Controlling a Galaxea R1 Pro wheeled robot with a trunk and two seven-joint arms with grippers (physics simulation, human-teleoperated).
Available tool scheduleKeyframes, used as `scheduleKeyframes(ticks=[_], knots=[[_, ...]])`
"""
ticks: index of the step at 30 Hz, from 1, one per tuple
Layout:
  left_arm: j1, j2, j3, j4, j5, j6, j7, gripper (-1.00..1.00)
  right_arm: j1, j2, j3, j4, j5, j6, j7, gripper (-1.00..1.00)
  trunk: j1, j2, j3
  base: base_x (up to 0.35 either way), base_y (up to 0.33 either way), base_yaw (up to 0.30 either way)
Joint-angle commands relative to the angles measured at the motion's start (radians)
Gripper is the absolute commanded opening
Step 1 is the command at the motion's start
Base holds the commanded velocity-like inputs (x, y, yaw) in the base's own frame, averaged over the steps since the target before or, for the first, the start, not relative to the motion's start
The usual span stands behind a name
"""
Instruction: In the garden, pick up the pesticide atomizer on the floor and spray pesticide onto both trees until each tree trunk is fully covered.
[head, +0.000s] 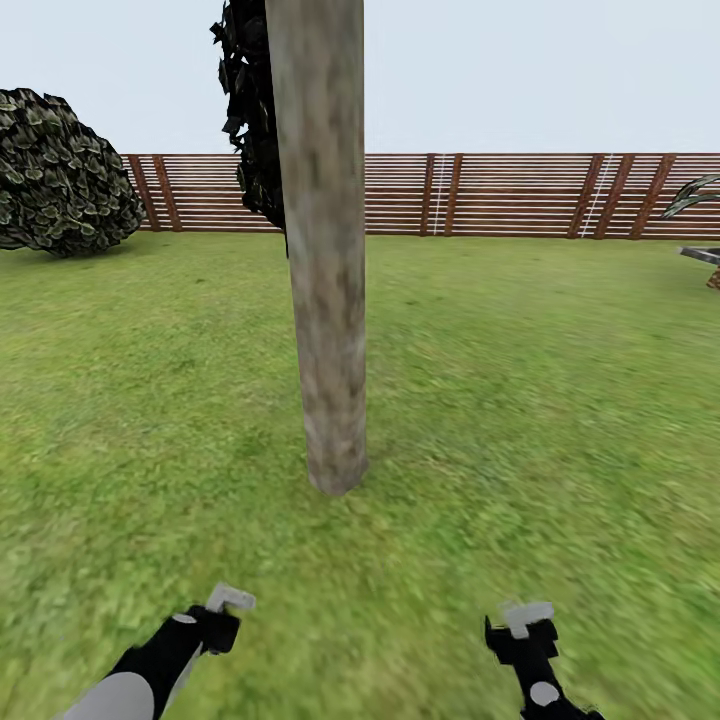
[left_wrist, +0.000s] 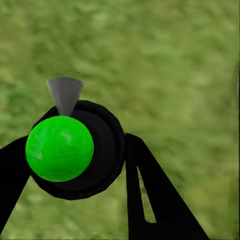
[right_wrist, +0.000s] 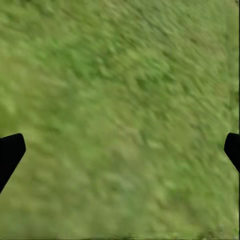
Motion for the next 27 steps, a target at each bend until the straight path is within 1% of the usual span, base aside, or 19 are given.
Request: scheduleKeyframes(ticks=[1,2,3,4,5,6,8,10,11,12,14,17,21,27], knots=[[0.000,-0.009,0.018,-0.002,0.029,0.034,0.010,-1.00,0.001,-0.001,-0.007,0.020,-0.035,-0.027,-0.035,1.00,0.000,0.000,-0.001,0.000,0.000,0.000],[0.000,-0.015,0.024,-0.001,0.062,0.054,0.026,-1.00,0.003,-0.001,-0.006,0.046,-0.095,-0.052,-0.060,1.00,0.000,0.000,-0.001,0.000,0.000,0.000],[0.000,-0.021,0.028,-0.002,0.106,0.073,0.049,-1.00,0.004,-0.002,-0.006,0.057,-0.120,-0.062,-0.070,1.00,0.000,0.000,-0.001,0.000,0.000,0.000],[0.000,-0.022,0.029,-0.003,0.118,0.078,0.056,-1.00,0.004,-0.002,-0.006,0.061,-0.129,-0.066,-0.073,1.00,0.000,0.000,-0.001,0.000,0.000,0.000],[-0.002,-0.028,0.028,-0.010,0.148,0.089,0.071,-1.00,0.005,-0.004,-0.005,0.070,-0.151,-0.074,-0.080,1.00,0.000,0.000,-0.001,0.000,0.000,0.000],[-0.005,-0.034,0.027,-0.012,0.156,0.094,0.074,-1.00,0.005,-0.004,-0.005,0.072,-0.157,-0.076,-0.082,1.00,0.000,0.000,-0.001,0.000,0.000,0.000],[-0.009,-0.048,0.024,-0.014,0.162,0.117,0.078,-1.00,0.005,-0.004,-0.005,0.074,-0.163,-0.077,-0.083,1.00,0.000,0.000,-0.001,0.000,0.000,0.000],[-0.015,-0.071,0.020,-0.017,0.164,0.193,0.081,-1.00,0.005,-0.005,-0.005,0.075,-0.167,-0.079,-0.085,1.00,0.000,0.000,-0.001,0.000,0.000,0.000],[-0.017,-0.076,0.019,-0.019,0.164,0.207,0.081,-1.00,0.005,-0.005,-0.005,0.075,-0.168,-0.079,-0.085,1.00,0.000,0.000,-0.001,0.000,0.000,0.000],[-0.035,-0.088,0.019,-0.033,0.164,0.257,0.081,-1.00,0.005,-0.003,-0.005,0.075,-0.169,-0.079,-0.086,1.00,0.000,0.000,-0.001,0.000,0.000,0.000],[-0.060,-0.092,0.019,-0.046,0.166,0.300,0.079,-1.00,0.006,0.000,-0.005,0.076,-0.172,-0.078,-0.087,1.00,0.000,0.000,-0.001,0.000,0.000,0.000],[-0.107,-0.098,0.020,-0.066,0.168,0.345,0.076,-1.00,0.006,0.004,-0.005,0.078,-0.173,-0.078,-0.086,1.00,0.000,0.000,-0.001,0.000,0.000,0.000],[-0.130,-0.108,0.021,-0.073,0.168,0.355,0.077,-1.00,0.006,0.005,-0.005,0.079,-0.173,-0.078,-0.084,1.00,0.000,0.000,-0.001,0.021,0.000,0.000],[-0.131,-0.112,0.022,-0.084,0.170,0.354,0.077,-1.00,0.006,0.006,-0.005,0.081,-0.171,-0.078,-0.083,1.00,0.000,0.000,-0.001,0.255,-0.047,0.000]])
